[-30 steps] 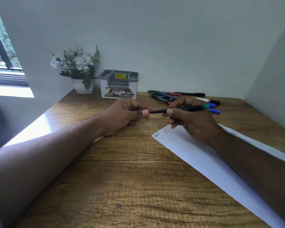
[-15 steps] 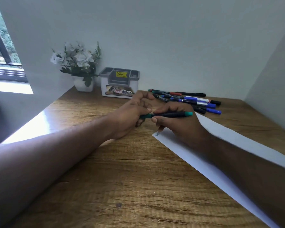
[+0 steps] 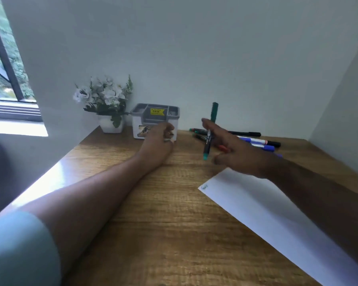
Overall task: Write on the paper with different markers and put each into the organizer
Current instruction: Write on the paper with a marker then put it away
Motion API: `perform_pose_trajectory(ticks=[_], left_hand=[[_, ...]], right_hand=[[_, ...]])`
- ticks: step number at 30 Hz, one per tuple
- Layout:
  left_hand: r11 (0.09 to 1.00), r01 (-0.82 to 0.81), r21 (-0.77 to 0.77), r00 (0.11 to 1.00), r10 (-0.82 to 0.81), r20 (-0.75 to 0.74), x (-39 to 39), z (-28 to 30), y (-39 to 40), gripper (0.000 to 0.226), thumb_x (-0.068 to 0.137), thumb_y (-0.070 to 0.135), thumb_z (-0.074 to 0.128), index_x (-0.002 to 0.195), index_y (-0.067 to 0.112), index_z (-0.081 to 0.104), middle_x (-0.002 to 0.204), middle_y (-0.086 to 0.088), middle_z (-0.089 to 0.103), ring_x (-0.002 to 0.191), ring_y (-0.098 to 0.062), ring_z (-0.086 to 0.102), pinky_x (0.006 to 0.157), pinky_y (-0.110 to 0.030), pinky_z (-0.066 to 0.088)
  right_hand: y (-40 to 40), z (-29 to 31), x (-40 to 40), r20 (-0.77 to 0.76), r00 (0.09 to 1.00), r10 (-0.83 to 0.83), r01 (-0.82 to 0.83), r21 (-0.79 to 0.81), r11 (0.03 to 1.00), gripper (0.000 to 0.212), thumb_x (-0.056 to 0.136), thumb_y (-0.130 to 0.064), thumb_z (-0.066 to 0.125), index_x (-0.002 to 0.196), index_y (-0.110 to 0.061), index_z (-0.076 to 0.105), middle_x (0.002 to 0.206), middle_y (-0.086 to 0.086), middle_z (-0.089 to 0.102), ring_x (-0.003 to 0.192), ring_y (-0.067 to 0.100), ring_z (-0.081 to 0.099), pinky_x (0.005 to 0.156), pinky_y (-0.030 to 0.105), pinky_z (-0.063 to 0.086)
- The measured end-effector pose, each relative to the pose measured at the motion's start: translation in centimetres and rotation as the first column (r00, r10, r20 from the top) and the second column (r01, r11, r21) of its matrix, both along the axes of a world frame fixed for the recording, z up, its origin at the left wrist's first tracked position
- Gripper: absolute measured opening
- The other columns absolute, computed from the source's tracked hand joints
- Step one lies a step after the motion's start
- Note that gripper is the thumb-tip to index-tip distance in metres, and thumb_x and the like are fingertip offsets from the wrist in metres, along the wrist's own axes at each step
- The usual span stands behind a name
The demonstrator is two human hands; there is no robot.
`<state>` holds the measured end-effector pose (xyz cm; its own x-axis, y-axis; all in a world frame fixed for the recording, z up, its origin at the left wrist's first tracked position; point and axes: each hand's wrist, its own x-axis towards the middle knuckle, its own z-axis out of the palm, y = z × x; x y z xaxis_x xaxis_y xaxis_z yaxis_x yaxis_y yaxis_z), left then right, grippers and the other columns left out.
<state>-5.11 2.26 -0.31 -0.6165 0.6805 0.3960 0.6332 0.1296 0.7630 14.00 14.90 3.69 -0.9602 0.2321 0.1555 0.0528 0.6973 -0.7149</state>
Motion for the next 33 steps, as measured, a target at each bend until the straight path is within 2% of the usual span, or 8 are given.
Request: perform_pose_trajectory(ticks=[5,10,14,18,24,27,30,33], left_hand=[[0.991,-0.129,-0.024,0.972,0.121,-0.202,-1.6,-0.1,2.2,0.025,0.079,0.002,0.054,0.102,0.012,0.056,0.095,-0.003,0.057,0.09,-0.023,0.055,0.076,-0.033,0.046],[0.989,-0.148,0.024,0.979,0.15,-0.141,-2.6,-0.6,2.6,0.016,0.08,0.001,0.055,0.09,0.013,0.055,0.084,-0.001,0.055,0.082,-0.022,0.053,0.067,-0.029,0.038],[0.989,-0.137,0.053,0.978,0.144,-0.153,-3.0,-0.8,2.8,0.015,0.079,0.001,0.057,0.089,0.013,0.055,0.082,-0.001,0.055,0.08,-0.02,0.052,0.065,-0.029,0.037],[0.989,-0.14,0.048,0.975,0.146,-0.169,-3.2,-1.0,3.0,0.016,0.078,0.002,0.056,0.088,0.014,0.053,0.082,-0.001,0.055,0.079,-0.02,0.052,0.064,-0.028,0.034],[0.993,-0.105,0.045,0.981,0.111,-0.159,-2.8,-0.6,2.5,0.024,0.081,0.003,0.054,0.101,0.016,0.054,0.09,0.003,0.055,0.083,-0.015,0.053,0.07,-0.027,0.039],[0.993,-0.111,0.026,0.979,0.114,-0.167,-2.8,-0.7,2.6,0.021,0.079,0.004,0.057,0.096,0.016,0.055,0.093,-0.001,0.058,0.086,-0.019,0.055,0.071,-0.03,0.042],[0.991,-0.134,-0.006,0.972,0.13,-0.196,-2.7,-0.8,2.5,0.016,0.079,0.004,0.056,0.087,0.017,0.057,0.09,-0.002,0.058,0.087,-0.021,0.055,0.071,-0.031,0.042],[0.993,-0.11,-0.047,0.939,0.088,-0.333,-2.0,-0.6,2.4,0.013,0.083,0.009,0.056,0.092,0.015,0.063,0.094,-0.003,0.06,0.09,-0.019,0.054,0.077,-0.03,0.044]], right_hand=[[1.1,2.4,-5.8,-0.465,0.816,-0.343,0.25,-0.251,0.935,0.051,0.091,0.003,0.054,0.138,-0.018,0.05,0.116,0.001,0.063,0.083,0.003,0.062,0.084,0.027,0.054],[2.1,3.3,-12.6,-0.561,0.75,-0.35,0.141,-0.381,0.914,0.109,0.082,0.016,0.058,0.145,-0.05,-0.002,0.092,0.015,0.058,0.074,0.018,0.062,0.072,0.033,0.06],[2.3,3.2,-16.9,-0.613,0.686,-0.392,0.174,-0.385,0.906,0.044,0.085,0.007,0.057,0.119,-0.019,0.048,0.086,0.002,0.055,0.086,0.016,0.057,0.078,0.03,0.051],[2.1,1.9,-18.4,-0.522,0.771,-0.365,0.19,-0.359,0.914,0.024,0.086,0.0,0.063,0.084,-0.019,0.048,0.084,0.0,0.056,0.087,0.018,0.061,0.073,0.028,0.051],[1.8,1.6,-16.1,-0.255,0.956,-0.149,0.059,-0.33,0.942,0.078,0.073,-0.013,0.081,0.135,-0.031,0.037,0.135,0.0,0.037,0.12,0.008,0.04,0.088,0.021,0.04],[2.6,1.9,-13.9,-0.274,0.952,-0.137,0.046,-0.312,0.949,0.067,0.077,-0.025,0.078,0.133,-0.035,0.043,0.143,-0.001,0.04,0.13,0.009,0.034,0.097,0.028,0.035],[4.5,1.9,-11.4,-0.296,0.908,-0.295,0.301,-0.027,0.953,0.025,0.081,-0.034,0.073,0.103,-0.022,0.067,0.107,-0.003,0.067,0.103,0.011,0.061,0.085,0.025,0.046],[6.6,0.7,-9.4,0.049,0.903,-0.426,0.333,0.547,0.768,0.017,0.082,-0.031,0.067,0.092,-0.017,0.069,0.096,0.004,0.067,0.088,0.02,0.062,0.071,0.028,0.047]])
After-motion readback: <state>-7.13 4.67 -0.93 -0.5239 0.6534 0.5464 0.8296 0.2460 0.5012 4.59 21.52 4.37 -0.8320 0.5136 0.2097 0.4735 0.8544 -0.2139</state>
